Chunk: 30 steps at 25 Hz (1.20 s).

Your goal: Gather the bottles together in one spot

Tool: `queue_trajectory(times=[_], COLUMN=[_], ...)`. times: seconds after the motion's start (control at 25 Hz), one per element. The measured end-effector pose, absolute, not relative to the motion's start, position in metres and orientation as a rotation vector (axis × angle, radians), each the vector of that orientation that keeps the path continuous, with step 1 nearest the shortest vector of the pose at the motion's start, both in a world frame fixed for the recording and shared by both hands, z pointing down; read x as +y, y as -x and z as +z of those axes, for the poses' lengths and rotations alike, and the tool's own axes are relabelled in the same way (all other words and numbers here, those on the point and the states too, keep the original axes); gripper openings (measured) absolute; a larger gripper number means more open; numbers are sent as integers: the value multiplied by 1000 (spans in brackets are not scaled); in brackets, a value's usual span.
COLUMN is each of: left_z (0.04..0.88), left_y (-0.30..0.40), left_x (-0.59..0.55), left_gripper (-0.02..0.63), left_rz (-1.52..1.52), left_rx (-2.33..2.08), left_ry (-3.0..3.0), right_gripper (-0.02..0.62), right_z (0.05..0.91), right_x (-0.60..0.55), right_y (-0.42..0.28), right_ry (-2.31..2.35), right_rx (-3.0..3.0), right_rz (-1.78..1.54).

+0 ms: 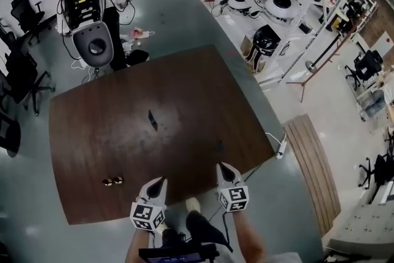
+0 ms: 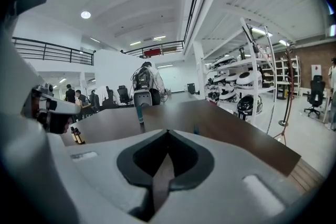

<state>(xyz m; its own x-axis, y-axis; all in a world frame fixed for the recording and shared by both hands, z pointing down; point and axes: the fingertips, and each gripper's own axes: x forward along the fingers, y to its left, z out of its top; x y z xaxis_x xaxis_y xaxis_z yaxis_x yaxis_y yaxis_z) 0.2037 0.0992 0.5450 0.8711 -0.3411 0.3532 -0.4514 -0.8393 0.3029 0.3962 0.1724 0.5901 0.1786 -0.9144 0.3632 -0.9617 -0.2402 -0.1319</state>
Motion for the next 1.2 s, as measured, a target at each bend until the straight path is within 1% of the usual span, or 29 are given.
queue_trajectory(times=[0.16, 0.24, 0.28, 0.4, 0.56, 0.68, 0.84, 1.12, 1.2], left_z=[559, 565, 568, 573, 578, 581, 586, 588, 588], left_y=[-223, -228, -231, -235, -239, -240, -241, -243, -245], left_x=[96, 96, 95, 94, 90, 87, 83, 76, 75], left_gripper=[2, 2, 2, 2, 2, 2, 2, 2, 2], left_rz=[433, 449, 457, 476, 496, 506, 519, 521, 520], left_rx=[-571, -568, -569, -571, -581, -588, -604, -618, -621], left_ry=[-2649, -2641, -2636, -2623, -2611, -2603, -2589, -2581, -2579], right_gripper=[3, 62, 64, 106, 181, 213, 225, 225, 214], right_z=[610, 620, 625, 636, 649, 656, 663, 668, 669], right_x=[167, 164, 162, 156, 147, 141, 133, 122, 122], right_y=[-415, -422, -425, -433, -444, -453, -461, -463, -465], right_ry=[-2322, -2320, -2316, -2297, -2291, -2302, -2294, -2279, -2274], right_rx=[-1846, -1843, -1839, -1826, -1796, -1767, -1764, -1764, -1763], right_rz=[617, 650, 663, 686, 694, 688, 707, 722, 722])
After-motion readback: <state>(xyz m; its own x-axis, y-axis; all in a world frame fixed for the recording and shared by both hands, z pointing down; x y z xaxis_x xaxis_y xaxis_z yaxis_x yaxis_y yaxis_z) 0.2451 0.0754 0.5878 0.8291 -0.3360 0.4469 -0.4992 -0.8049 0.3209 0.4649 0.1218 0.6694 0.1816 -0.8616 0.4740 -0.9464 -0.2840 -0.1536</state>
